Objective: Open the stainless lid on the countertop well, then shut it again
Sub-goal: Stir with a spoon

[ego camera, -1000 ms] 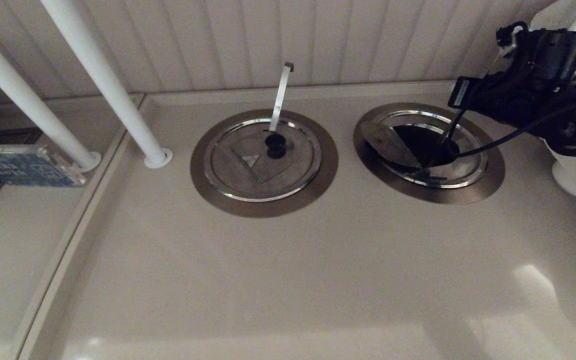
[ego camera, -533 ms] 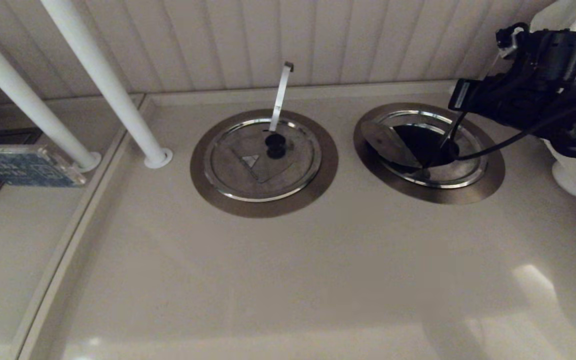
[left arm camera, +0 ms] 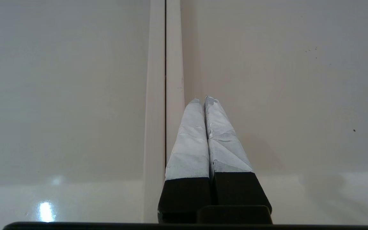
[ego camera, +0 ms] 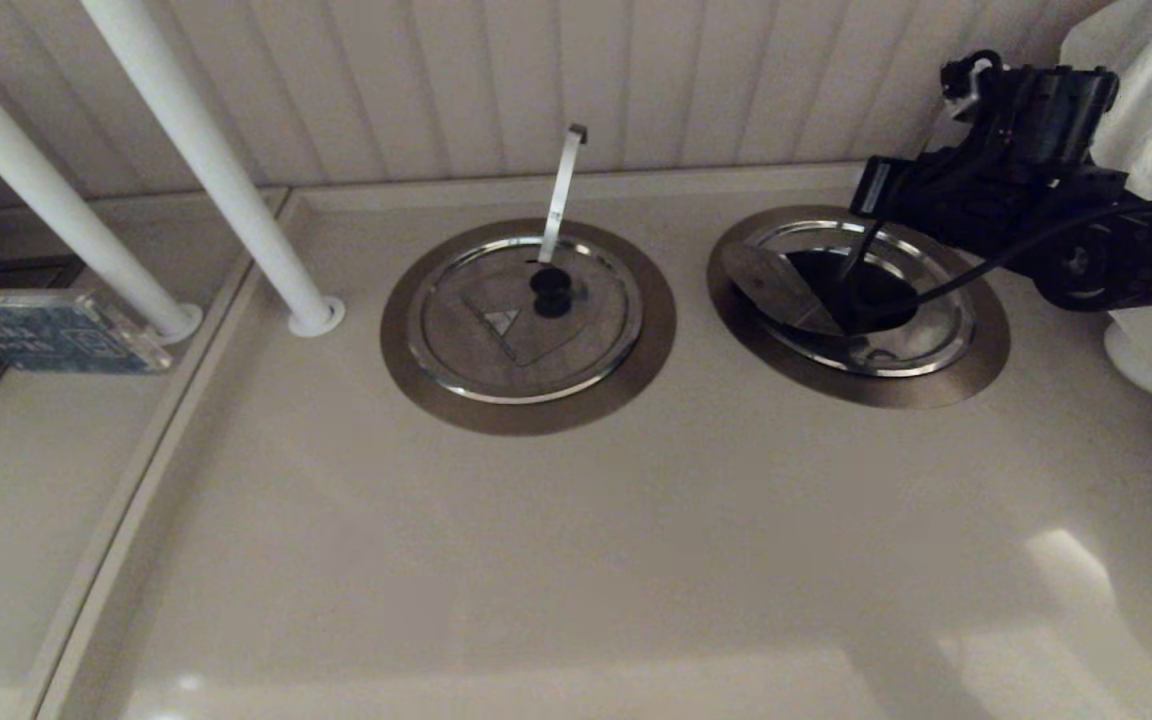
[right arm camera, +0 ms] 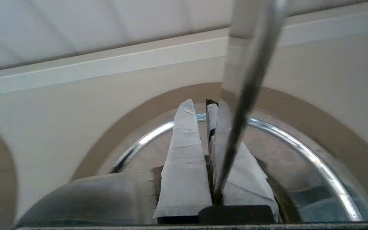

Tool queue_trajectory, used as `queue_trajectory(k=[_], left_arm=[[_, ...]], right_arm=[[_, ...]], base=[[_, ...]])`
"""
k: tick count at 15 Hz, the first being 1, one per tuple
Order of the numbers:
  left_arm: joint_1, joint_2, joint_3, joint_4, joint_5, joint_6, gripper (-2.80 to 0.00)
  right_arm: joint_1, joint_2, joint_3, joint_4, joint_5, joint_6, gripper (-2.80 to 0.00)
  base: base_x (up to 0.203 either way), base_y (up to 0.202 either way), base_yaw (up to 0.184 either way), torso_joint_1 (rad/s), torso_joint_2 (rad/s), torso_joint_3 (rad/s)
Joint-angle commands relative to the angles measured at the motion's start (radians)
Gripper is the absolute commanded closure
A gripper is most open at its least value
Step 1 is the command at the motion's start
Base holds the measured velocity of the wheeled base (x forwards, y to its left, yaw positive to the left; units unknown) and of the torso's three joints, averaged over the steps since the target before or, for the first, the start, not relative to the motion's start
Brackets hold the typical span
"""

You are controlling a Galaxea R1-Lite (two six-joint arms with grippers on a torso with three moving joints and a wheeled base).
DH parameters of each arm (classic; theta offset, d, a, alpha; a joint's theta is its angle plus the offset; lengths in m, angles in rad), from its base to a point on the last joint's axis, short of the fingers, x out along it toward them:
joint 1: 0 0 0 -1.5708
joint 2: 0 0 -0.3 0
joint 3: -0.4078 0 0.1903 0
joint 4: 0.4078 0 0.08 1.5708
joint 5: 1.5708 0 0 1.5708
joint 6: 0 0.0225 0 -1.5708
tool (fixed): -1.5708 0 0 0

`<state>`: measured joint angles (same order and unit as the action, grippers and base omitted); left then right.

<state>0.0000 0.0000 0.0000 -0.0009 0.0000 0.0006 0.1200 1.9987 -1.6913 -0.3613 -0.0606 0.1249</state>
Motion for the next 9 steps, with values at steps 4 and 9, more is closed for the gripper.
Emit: queue_trajectory(k=[4, 9], left_arm=[[0.0, -0.002, 0.0, 0.001, 0.0, -0.001, 0.0], [0.0, 0.0, 0.0, -0.001, 0.0, 0.0, 0.0]], right_arm=[[0.017, -0.094, 0.075, 0.009, 0.024, 0.002, 0.0], [-0.081, -0.159, 0.171, 0.01, 0.061, -0.068, 0.0]], base=[[0.0, 0.0, 0.0, 0.0, 0.0, 0.0], [0.0, 0.0, 0.0, 0.0, 0.0, 0.0]])
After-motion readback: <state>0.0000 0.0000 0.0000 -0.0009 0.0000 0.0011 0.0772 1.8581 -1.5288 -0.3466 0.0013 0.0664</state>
